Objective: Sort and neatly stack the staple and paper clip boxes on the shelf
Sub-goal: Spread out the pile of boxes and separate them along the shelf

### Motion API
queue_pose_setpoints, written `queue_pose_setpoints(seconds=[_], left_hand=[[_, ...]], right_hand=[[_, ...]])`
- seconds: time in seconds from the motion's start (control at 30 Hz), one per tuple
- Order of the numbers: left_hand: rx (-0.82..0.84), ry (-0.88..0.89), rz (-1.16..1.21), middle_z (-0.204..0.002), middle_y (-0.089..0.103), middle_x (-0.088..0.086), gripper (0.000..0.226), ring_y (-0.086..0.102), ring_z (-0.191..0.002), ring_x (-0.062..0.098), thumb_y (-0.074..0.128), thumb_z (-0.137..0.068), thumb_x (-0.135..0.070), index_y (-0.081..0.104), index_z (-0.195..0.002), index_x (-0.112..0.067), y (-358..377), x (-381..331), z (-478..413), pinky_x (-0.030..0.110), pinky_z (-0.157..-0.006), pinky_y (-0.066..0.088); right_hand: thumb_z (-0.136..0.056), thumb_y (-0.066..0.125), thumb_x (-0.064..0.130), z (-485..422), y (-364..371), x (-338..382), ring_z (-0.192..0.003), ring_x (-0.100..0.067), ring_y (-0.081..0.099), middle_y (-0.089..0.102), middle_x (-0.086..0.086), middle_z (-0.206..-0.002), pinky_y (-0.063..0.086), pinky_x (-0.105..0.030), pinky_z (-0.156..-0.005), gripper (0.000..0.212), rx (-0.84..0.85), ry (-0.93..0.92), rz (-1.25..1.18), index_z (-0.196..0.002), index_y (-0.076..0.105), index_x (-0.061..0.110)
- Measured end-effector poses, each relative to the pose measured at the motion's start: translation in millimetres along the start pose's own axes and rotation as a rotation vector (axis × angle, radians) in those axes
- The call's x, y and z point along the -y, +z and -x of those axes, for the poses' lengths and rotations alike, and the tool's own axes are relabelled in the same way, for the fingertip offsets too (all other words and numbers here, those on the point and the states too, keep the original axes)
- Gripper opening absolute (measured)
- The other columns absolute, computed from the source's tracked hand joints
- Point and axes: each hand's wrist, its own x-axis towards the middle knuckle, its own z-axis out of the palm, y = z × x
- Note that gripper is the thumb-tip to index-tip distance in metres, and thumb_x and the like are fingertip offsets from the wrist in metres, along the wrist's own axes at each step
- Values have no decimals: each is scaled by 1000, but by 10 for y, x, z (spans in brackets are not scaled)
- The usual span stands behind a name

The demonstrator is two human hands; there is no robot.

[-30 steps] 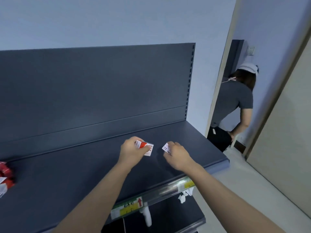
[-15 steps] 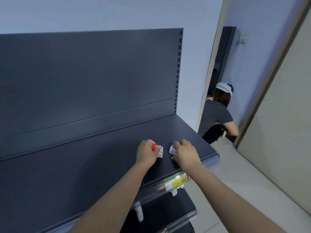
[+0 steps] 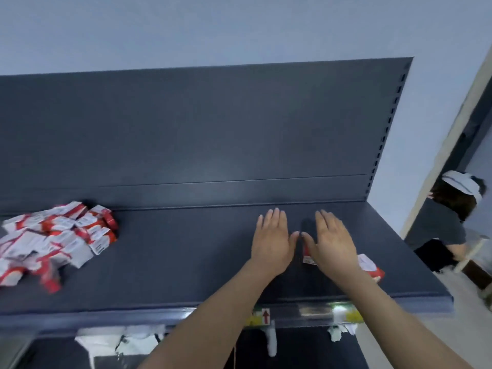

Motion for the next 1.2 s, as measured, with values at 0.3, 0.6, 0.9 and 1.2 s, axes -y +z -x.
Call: queue_pose_setpoints(seconds=[0.3, 0.6, 0.9, 1.2], left_hand=[[-147, -266, -272, -158, 3, 14, 69, -1, -147, 25, 22, -99, -46, 2, -148, -3, -914, 1315, 686, 38, -120, -3], [-230, -416, -322, -157, 14, 13, 81, 9, -146, 27, 4, -86, -56, 12, -148, -4, -1575, 2694, 1544, 39, -121, 6], [-215, -560, -332, -158, 9, 10, 71, 5, -147, 24, 23, -97, -50, 7, -148, -5, -2023, 4084, 2379, 36, -119, 0], [-228, -796, -196, -134, 48, 12, 59, 42, -126, 27, 39, -93, -49, 40, -130, -4, -2019, 4804, 2752, 34, -104, 34]], right_hand=[[-94, 50, 35, -122, 126, 1488, -139, -35, 32, 36, -22, -147, 23, -44, -115, 65, 4, -272, -165, -142, 31, -5], [-98, 39, 40, 32, 322, 3185, -146, -25, 17, 20, -13, -156, 10, -34, -119, 65, 65, -457, -252, -148, 19, 3], [-96, 42, 39, 325, 585, 4777, -146, -22, 15, 18, -9, -157, 11, -31, -119, 67, 155, -558, -302, -149, 16, 6], [-94, 50, 33, 446, 870, 5556, -118, -21, 46, 49, -9, -128, 43, -29, -93, 44, 314, -614, -218, -130, 41, 8]])
